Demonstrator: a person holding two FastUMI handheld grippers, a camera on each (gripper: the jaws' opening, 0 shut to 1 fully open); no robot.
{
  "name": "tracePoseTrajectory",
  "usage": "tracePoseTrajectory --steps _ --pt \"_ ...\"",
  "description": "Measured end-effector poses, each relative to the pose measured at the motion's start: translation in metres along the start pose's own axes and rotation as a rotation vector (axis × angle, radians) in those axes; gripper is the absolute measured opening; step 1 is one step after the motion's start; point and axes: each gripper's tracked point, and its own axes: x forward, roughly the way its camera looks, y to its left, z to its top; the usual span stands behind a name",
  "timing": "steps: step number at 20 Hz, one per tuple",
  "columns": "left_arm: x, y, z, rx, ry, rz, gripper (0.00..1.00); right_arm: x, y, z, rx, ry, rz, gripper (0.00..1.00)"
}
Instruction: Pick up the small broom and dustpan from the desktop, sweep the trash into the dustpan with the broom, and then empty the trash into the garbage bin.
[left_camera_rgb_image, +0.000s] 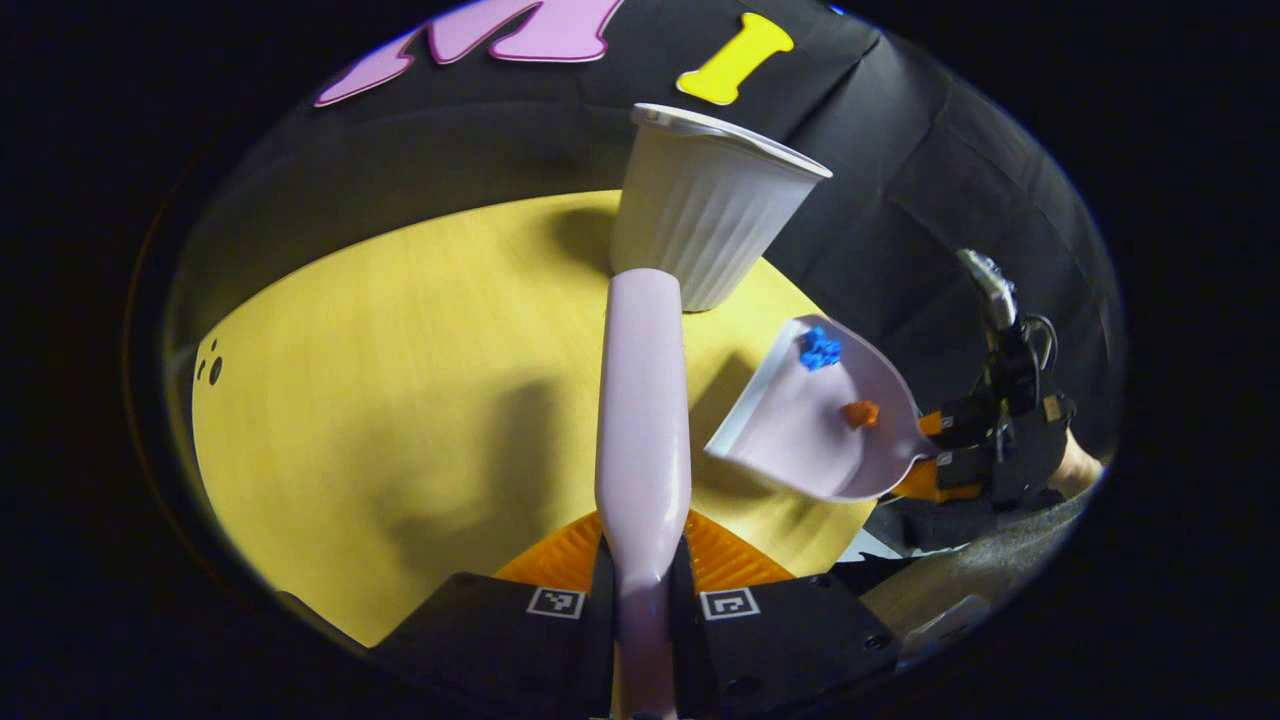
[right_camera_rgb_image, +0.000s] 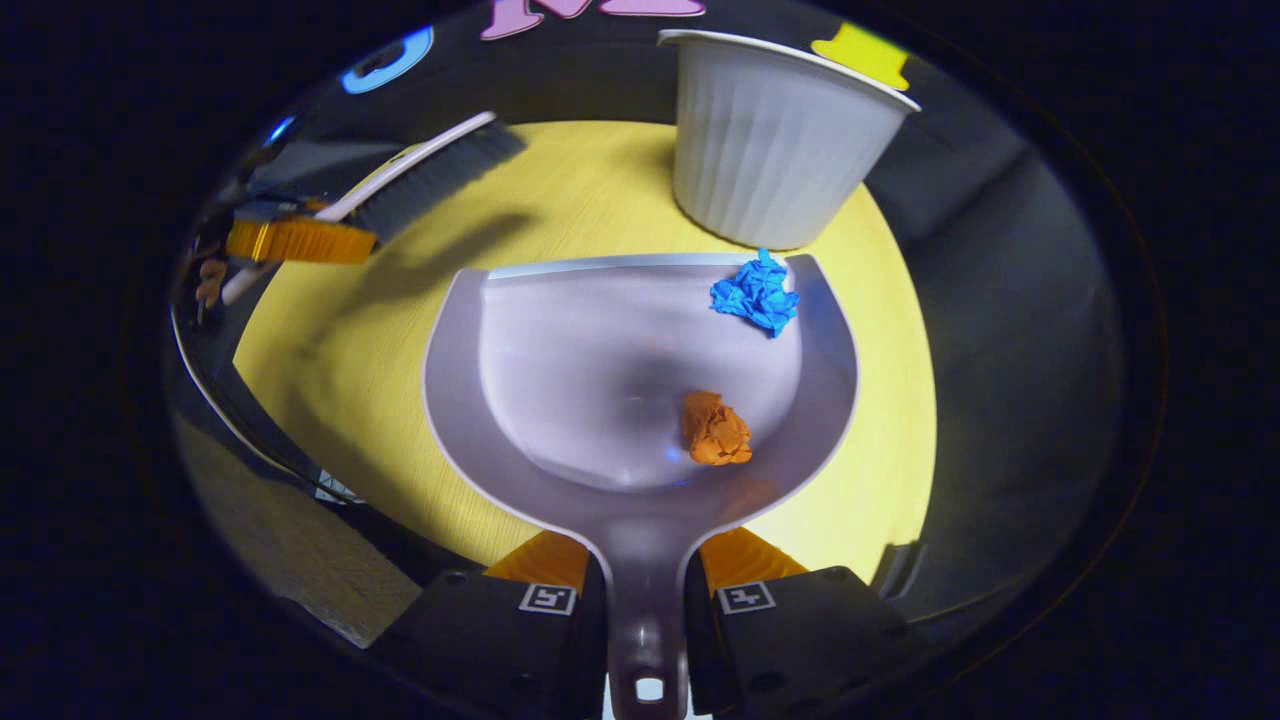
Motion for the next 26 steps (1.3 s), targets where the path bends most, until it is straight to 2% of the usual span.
tracePoseTrajectory --steps 3,7,8,10,11,12,18,22,25,26 --pt "-0.006 0.019 -0.017 -0.003 0.002 0.024 0.28 -0.019 -0.005 0.025 0.071 -0.026 -0.060 0.36" --pt "-0.013 0.042 -0.039 0.017 0.007 0.053 0.28 -0.051 -0.022 0.081 0.151 -0.075 -0.135 0.36" --pt "-0.014 0.046 -0.044 0.017 0.008 0.055 0.28 -0.059 -0.024 0.091 0.160 -0.087 -0.155 0.31" --pt "-0.016 0.053 -0.056 0.009 0.016 0.053 0.28 -0.084 -0.027 0.114 0.173 -0.114 -0.197 0.31" --pt "-0.016 0.056 -0.064 0.002 0.021 0.051 0.28 -0.093 -0.028 0.126 0.178 -0.127 -0.218 0.36" --pt "-0.017 0.057 -0.070 -0.011 0.027 0.046 0.28 -0.093 -0.030 0.132 0.175 -0.132 -0.236 0.36" --pt "-0.016 0.060 -0.084 -0.055 0.029 0.031 0.28 -0.112 -0.069 0.207 0.078 -0.139 -0.351 0.36" --pt "-0.019 0.069 -0.086 -0.087 0.010 0.032 0.26 -0.117 -0.100 0.249 -0.092 -0.090 -0.481 0.36" --pt "-0.021 0.074 -0.089 -0.107 0.005 0.042 0.29 -0.117 -0.116 0.276 -0.200 -0.038 -0.541 0.35" --pt "-0.022 0.074 -0.090 -0.116 0.003 0.042 0.28 -0.115 -0.119 0.282 -0.224 -0.024 -0.550 0.35"
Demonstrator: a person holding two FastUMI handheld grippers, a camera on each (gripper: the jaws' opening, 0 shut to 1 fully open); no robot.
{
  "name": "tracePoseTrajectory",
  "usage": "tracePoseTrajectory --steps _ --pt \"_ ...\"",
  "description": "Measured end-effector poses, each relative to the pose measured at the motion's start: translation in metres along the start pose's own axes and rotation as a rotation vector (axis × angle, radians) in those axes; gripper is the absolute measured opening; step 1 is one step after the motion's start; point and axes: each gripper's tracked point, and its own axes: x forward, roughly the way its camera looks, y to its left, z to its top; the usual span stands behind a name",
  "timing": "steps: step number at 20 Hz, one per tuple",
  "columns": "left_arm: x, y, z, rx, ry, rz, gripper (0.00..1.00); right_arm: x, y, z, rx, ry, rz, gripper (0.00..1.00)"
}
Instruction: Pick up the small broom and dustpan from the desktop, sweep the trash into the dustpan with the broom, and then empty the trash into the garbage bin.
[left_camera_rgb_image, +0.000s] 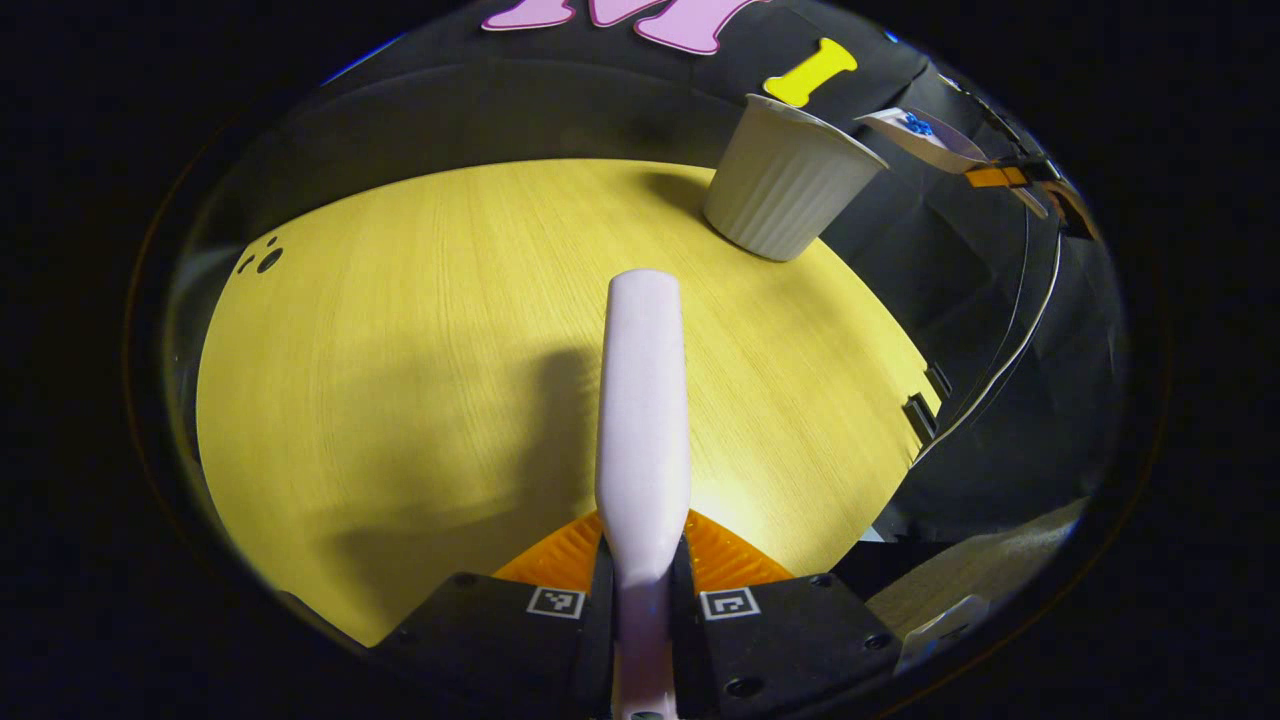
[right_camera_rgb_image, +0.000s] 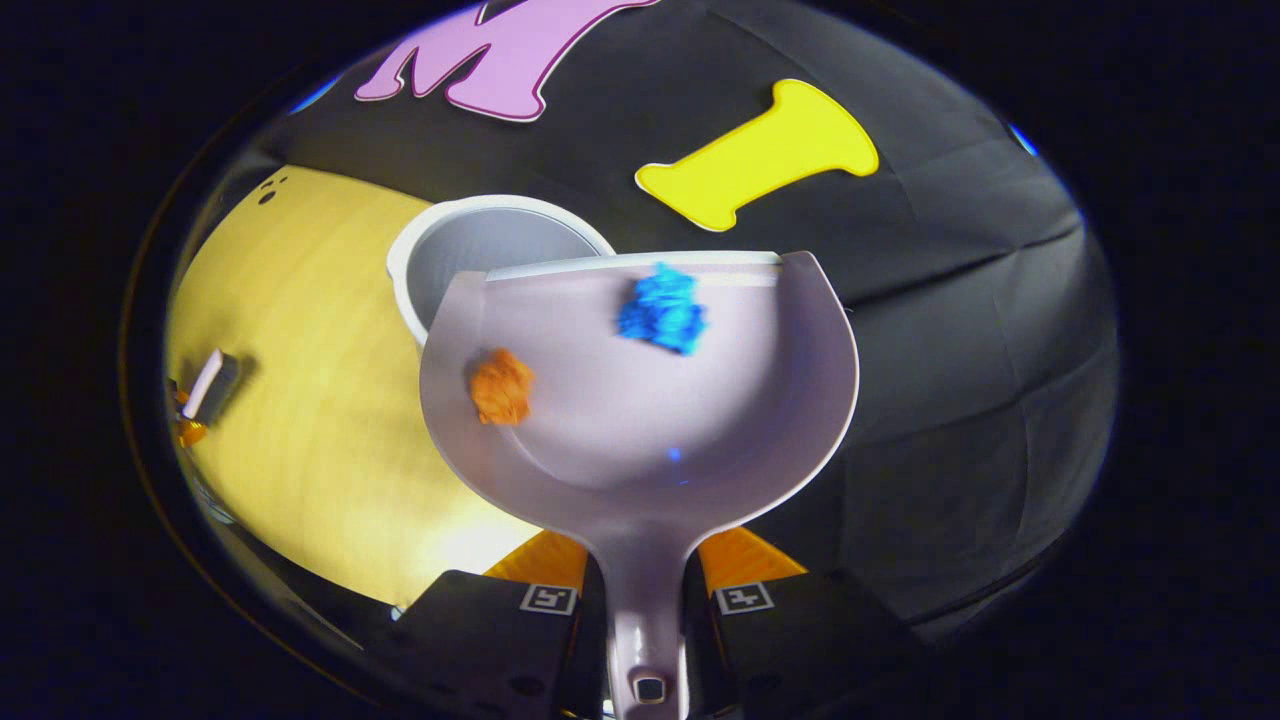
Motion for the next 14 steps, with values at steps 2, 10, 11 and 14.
tracePoseTrajectory --steps 2,10,11,14 --pt "-0.002 0.004 -0.005 -0.014 -0.004 -0.002 0.28 0.008 -0.007 0.011 -0.058 0.030 -0.016 0.35" --pt "0.001 0.019 -0.015 -0.063 -0.003 0.010 0.28 0.019 -0.018 0.035 -0.352 0.144 -0.094 0.35" --pt "-0.001 0.023 -0.018 -0.066 -0.003 0.008 0.28 0.019 -0.014 0.037 -0.366 0.148 -0.087 0.35" --pt "0.000 0.027 -0.023 -0.054 0.001 0.009 0.28 0.024 -0.005 0.038 -0.433 0.175 -0.067 0.35"
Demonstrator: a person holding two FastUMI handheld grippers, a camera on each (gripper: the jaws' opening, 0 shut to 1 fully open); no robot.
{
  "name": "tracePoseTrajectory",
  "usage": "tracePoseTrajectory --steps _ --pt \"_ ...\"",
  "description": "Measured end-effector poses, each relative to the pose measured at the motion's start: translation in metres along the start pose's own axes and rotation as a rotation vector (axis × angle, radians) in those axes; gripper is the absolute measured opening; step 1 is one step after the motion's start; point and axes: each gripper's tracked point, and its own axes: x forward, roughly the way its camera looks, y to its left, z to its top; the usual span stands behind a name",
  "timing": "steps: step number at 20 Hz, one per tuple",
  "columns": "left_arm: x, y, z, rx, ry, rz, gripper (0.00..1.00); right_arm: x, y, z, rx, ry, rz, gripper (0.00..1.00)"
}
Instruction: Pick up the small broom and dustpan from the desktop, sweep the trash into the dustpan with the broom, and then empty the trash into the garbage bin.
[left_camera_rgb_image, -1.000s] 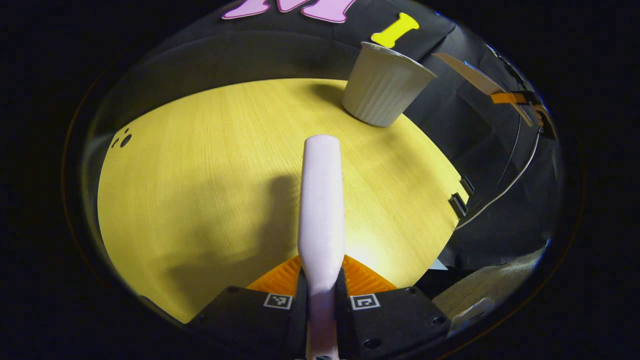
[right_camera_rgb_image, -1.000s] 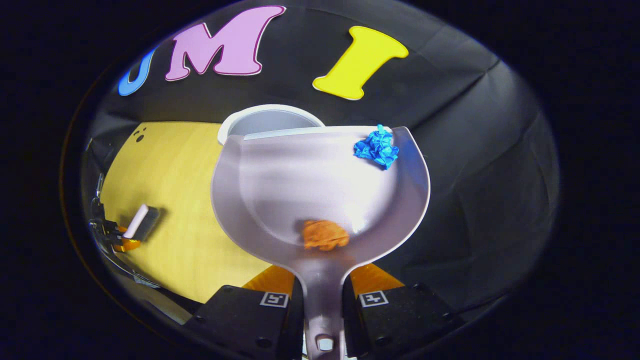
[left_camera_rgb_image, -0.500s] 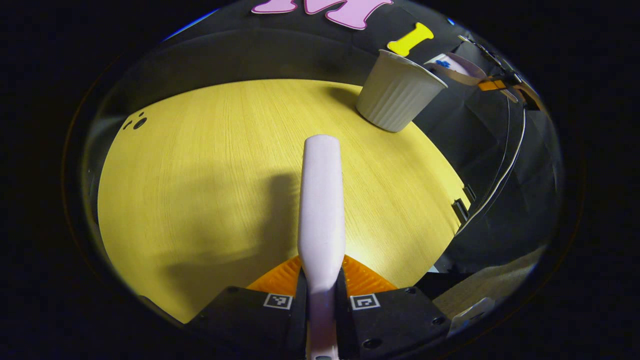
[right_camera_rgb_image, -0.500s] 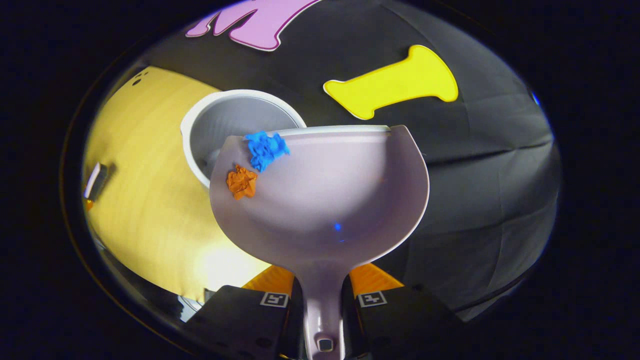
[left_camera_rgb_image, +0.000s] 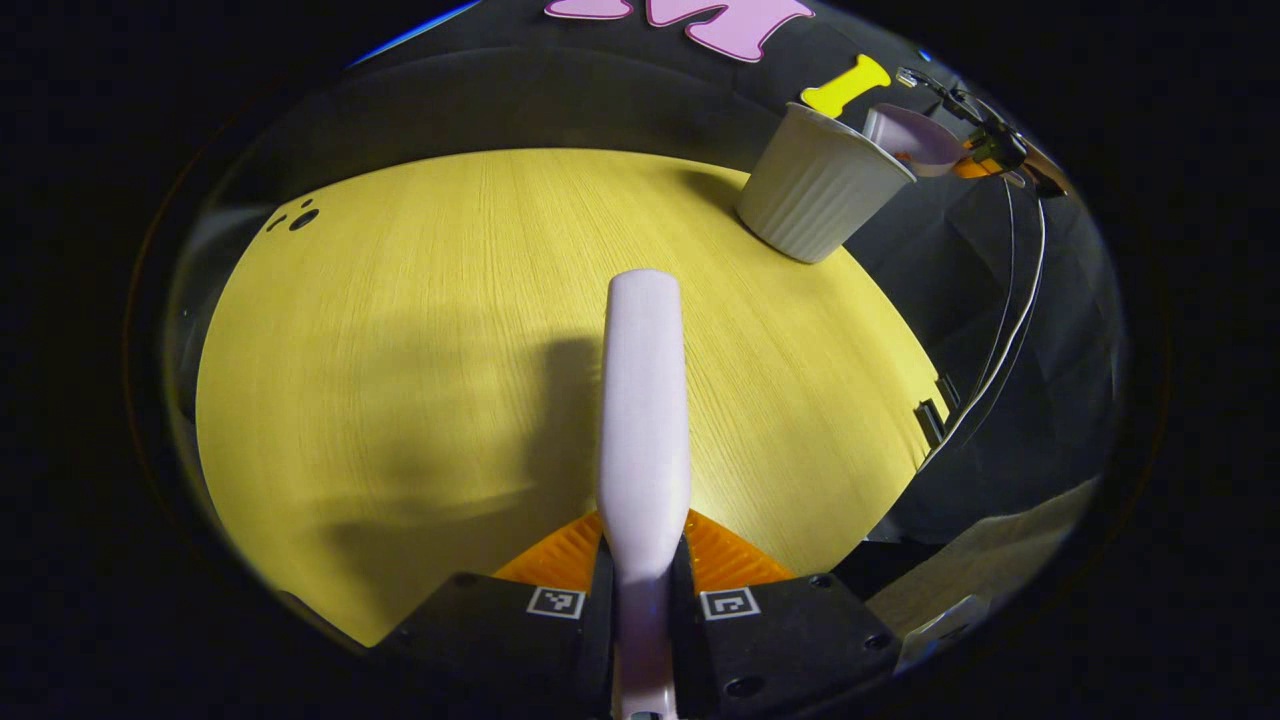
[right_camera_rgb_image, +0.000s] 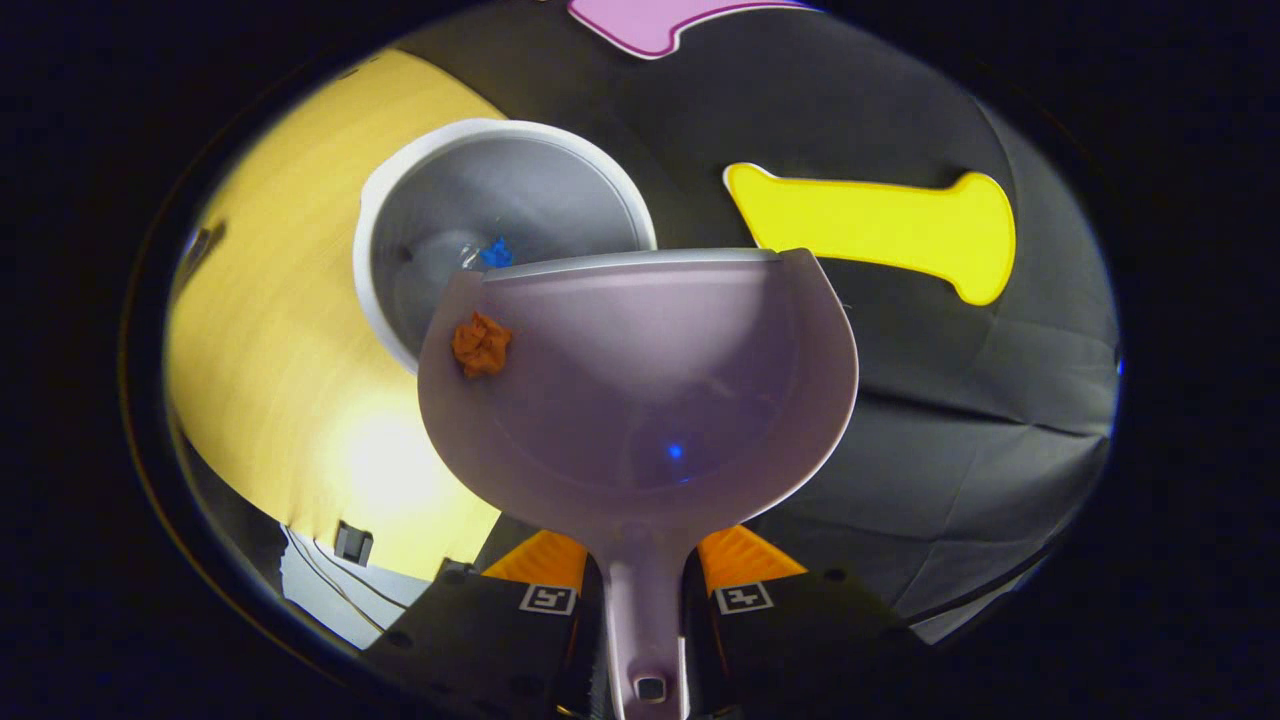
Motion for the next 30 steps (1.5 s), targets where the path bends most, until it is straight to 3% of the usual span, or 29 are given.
tracePoseTrajectory --steps 6,8,9,15,16,17,20,21,25,28,30 --pt "0.001 0.004 -0.002 -0.008 -0.004 0.003 0.28 0.003 -0.003 0.013 -0.074 0.022 -0.017 0.35" --pt "0.002 0.004 -0.004 -0.015 -0.004 0.007 0.27 0.004 -0.002 0.015 -0.075 0.016 -0.020 0.31" --pt "0.002 0.004 -0.004 -0.016 -0.004 0.009 0.28 0.004 -0.002 0.014 -0.075 0.015 -0.020 0.35" --pt "0.000 0.008 -0.001 -0.014 -0.012 0.035 0.27 0.003 -0.003 0.014 -0.033 -0.036 -0.023 0.35" --pt "0.000 0.009 0.000 -0.013 -0.013 0.040 0.27 0.001 -0.003 0.013 -0.003 -0.052 -0.012 0.39" --pt "-0.001 0.011 0.001 -0.014 -0.014 0.045 0.27 -0.001 -0.001 0.012 0.031 -0.069 0.006 0.35" --pt "-0.004 0.013 0.002 -0.022 -0.015 0.056 0.29 -0.014 0.004 0.009 0.153 -0.140 0.066 0.39" --pt "-0.005 0.014 0.002 -0.022 -0.015 0.062 0.27 -0.020 0.008 0.008 0.196 -0.168 0.091 0.35" --pt "-0.008 0.015 0.004 -0.018 -0.022 0.084 0.28 -0.047 0.023 -0.002 0.339 -0.262 0.176 0.35" --pt "-0.009 0.020 0.005 -0.002 -0.024 0.107 0.28 -0.072 0.054 -0.005 0.426 -0.332 0.269 0.39" --pt "-0.011 0.021 0.006 0.001 -0.022 0.112 0.27 -0.090 0.083 -0.008 0.457 -0.375 0.334 0.35"
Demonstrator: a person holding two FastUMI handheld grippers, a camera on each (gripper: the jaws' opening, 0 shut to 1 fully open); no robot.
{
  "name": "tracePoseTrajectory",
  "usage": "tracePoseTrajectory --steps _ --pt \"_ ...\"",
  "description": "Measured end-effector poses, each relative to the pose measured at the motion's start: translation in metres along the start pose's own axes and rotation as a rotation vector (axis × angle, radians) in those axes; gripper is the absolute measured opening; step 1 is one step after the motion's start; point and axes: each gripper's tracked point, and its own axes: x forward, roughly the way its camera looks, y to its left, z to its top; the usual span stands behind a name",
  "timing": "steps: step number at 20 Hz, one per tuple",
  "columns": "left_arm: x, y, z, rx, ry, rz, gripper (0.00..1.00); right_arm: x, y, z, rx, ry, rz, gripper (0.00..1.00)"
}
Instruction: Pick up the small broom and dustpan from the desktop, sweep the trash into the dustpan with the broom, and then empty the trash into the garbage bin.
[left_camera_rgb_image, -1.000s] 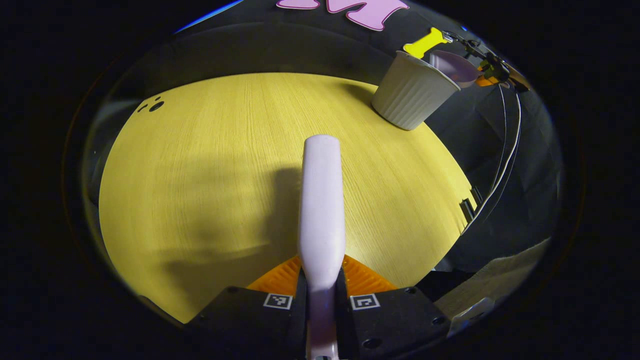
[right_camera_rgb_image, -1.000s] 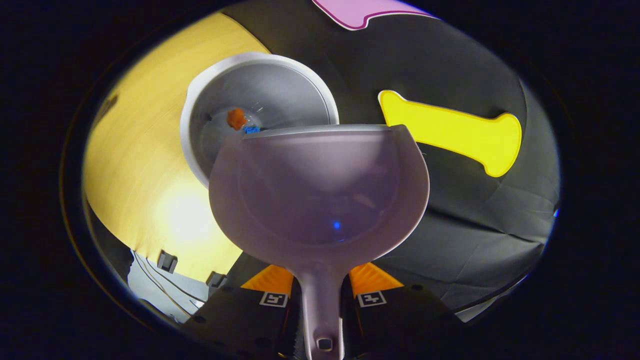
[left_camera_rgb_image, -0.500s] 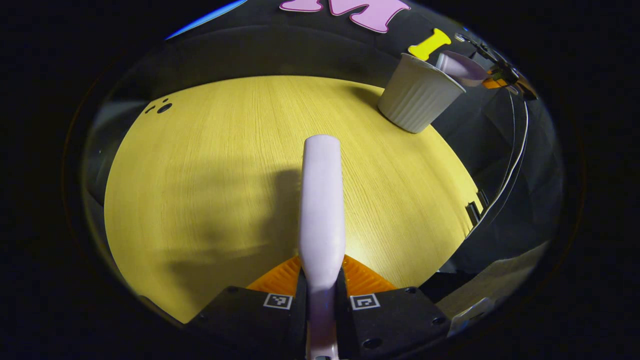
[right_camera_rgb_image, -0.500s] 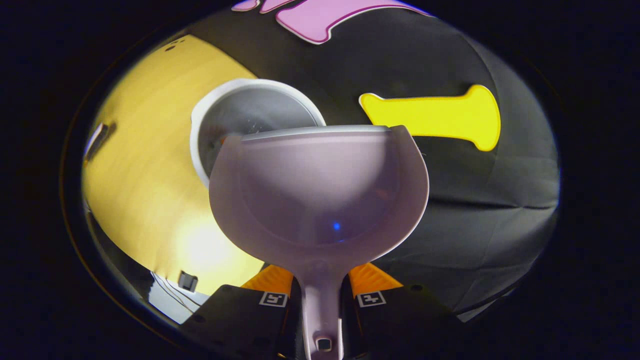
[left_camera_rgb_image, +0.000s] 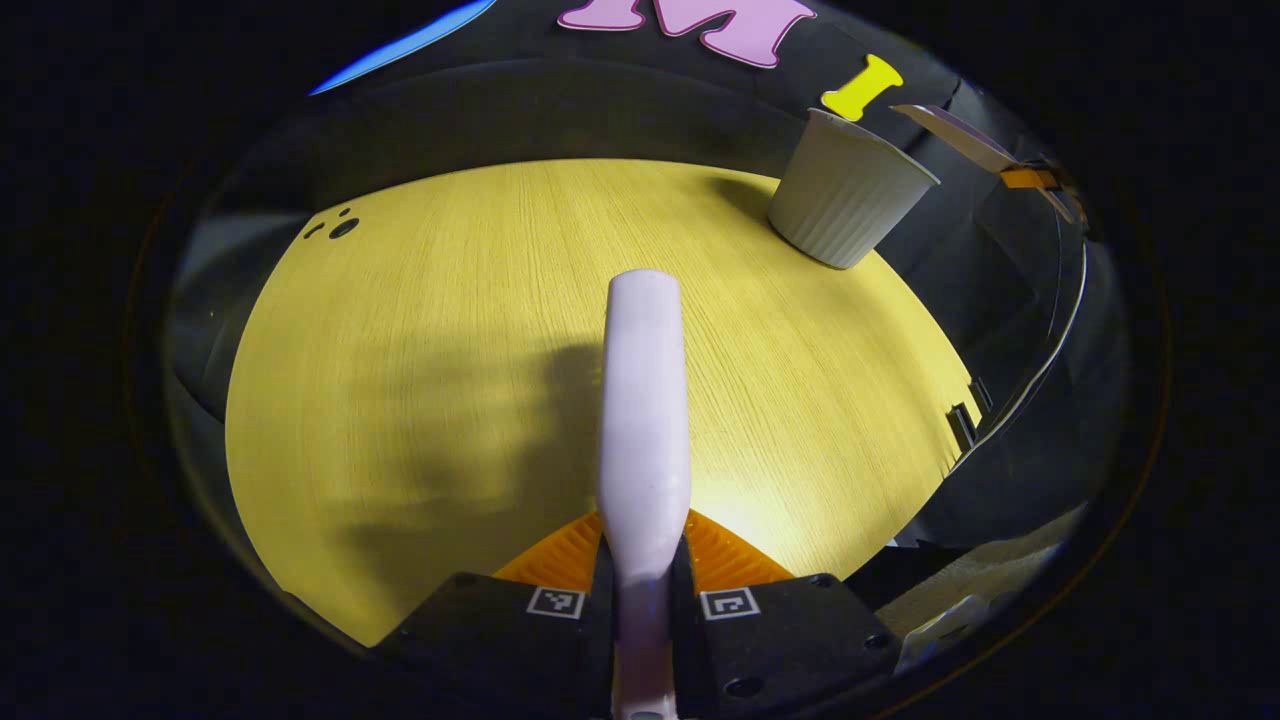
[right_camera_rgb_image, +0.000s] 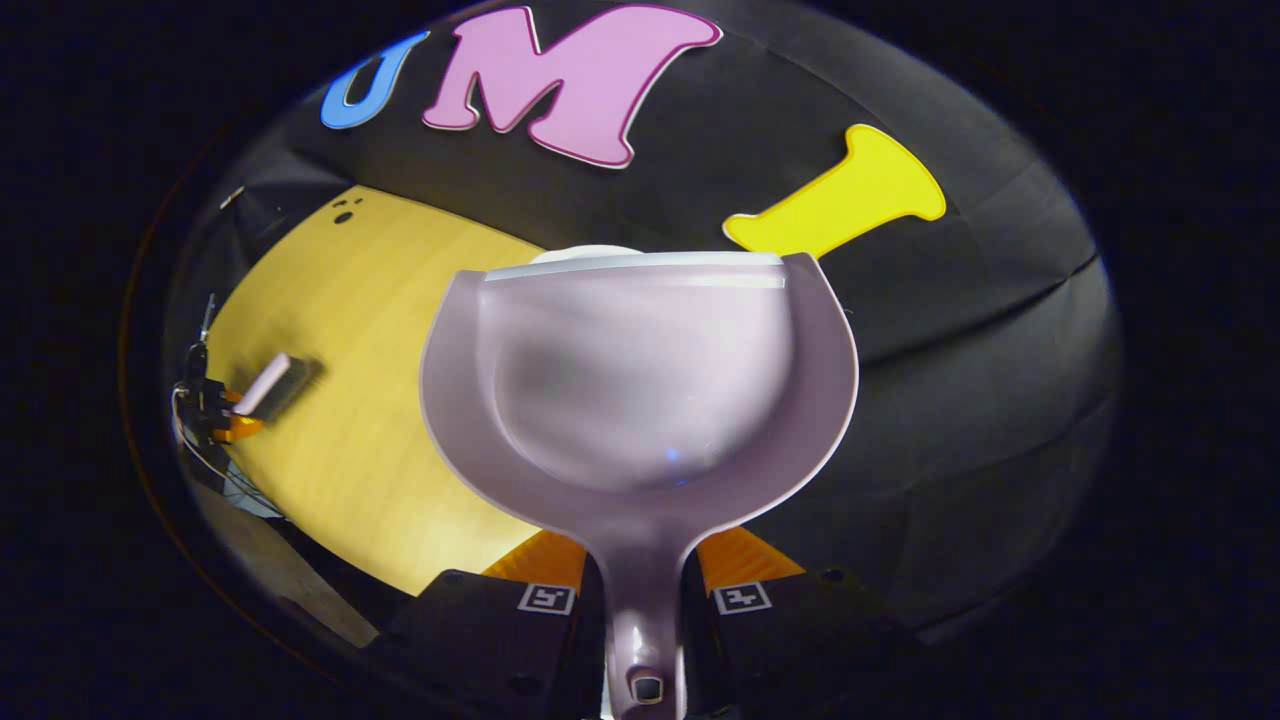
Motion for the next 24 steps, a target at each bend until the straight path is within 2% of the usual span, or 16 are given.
tracePoseTrajectory --steps 1,4,5,6,10,15,16,17,19,20,21,24 --pt "0.000 0.001 0.000 0.003 0.002 0.004 0.29 -0.003 0.017 -0.006 0.010 -0.009 0.032 0.35" --pt "0.002 0.005 0.002 0.009 0.008 0.011 0.28 -0.012 0.069 -0.029 0.036 -0.026 0.101 0.36" --pt "0.002 0.005 0.001 0.009 0.009 0.012 0.28 -0.013 0.084 -0.036 0.038 -0.031 0.118 0.32" --pt "0.003 0.006 0.001 0.006 0.013 0.010 0.27 -0.011 0.099 -0.045 0.032 -0.030 0.136 0.36" --pt "0.007 0.008 0.000 -0.025 0.025 0.015 0.28 0.000 0.159 -0.085 0.008 0.015 0.197 0.35" --pt "0.011 0.013 -0.001 -0.052 0.039 0.041 0.28 0.034 0.228 -0.134 0.057 0.083 0.295 0.35" --pt "0.011 0.014 -0.002 -0.057 0.043 0.047 0.27 0.042 0.238 -0.142 0.083 0.095 0.308 0.32" --pt "0.012 0.015 -0.004 -0.060 0.045 0.052 0.27 0.051 0.249 -0.150 0.104 0.108 0.323 0.35" --pt "0.015 0.016 -0.006 -0.046 0.055 0.069 0.27 0.069 0.273 -0.165 0.137 0.139 0.356 0.35" --pt "0.016 0.017 -0.008 -0.030 0.061 0.083 0.28 0.078 0.281 -0.171 0.139 0.155 0.366 0.32" --pt "0.017 0.020 -0.009 -0.012 0.066 0.098 0.28 0.086 0.287 -0.177 0.135 0.165 0.365 0.35" --pt "0.020 0.026 -0.008 0.017 0.060 0.131 0.28 0.110 0.300 -0.187 0.118 0.182 0.360 0.35"
